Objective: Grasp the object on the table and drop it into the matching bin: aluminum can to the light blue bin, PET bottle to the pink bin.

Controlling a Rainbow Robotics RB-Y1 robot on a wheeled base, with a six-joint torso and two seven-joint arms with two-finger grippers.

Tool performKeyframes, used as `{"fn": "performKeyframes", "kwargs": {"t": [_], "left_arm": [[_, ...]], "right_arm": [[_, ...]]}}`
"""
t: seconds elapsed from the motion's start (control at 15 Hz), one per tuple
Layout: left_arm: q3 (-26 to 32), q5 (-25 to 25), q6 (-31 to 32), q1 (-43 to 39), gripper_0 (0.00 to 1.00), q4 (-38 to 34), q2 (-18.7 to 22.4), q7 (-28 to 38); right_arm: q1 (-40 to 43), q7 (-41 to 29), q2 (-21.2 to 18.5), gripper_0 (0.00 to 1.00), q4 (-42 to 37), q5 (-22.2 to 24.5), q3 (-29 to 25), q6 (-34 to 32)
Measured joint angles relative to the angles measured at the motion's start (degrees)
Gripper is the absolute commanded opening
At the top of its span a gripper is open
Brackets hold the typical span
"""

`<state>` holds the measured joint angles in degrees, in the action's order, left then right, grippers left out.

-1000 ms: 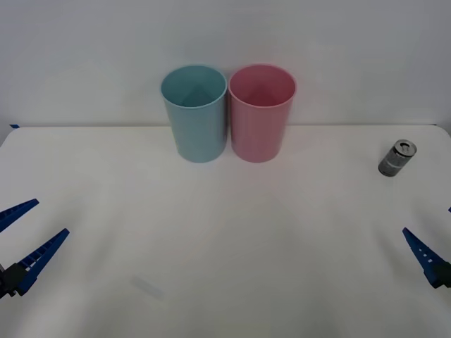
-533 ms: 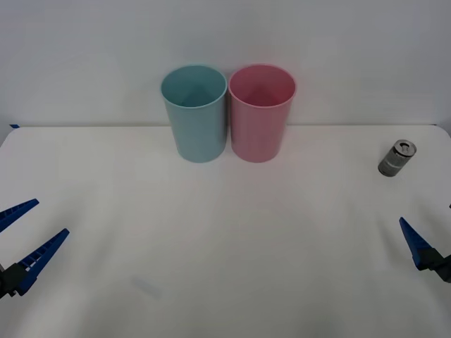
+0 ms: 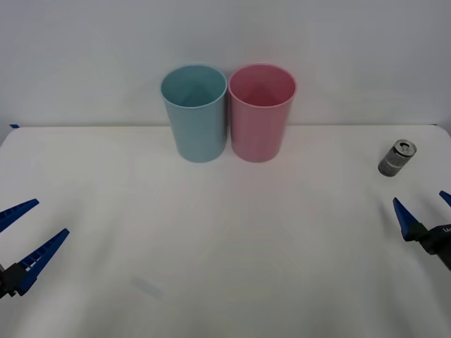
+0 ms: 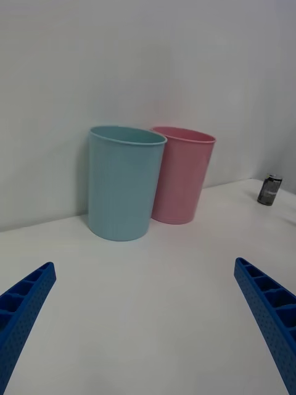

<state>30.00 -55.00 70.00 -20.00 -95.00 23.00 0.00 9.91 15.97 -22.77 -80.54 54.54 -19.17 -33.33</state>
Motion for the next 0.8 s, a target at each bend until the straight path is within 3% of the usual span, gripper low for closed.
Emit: {"fn": "performKeyframes", "kwargs": {"t": [0.8], "left_arm": [[0.0, 0.0, 0.0, 0.0, 1.0, 0.0, 0.0, 0.0]], "right_arm": [[-20.0, 1.1, 0.2, 1.0, 22.1, 4.9, -0.9, 5.5]]}}
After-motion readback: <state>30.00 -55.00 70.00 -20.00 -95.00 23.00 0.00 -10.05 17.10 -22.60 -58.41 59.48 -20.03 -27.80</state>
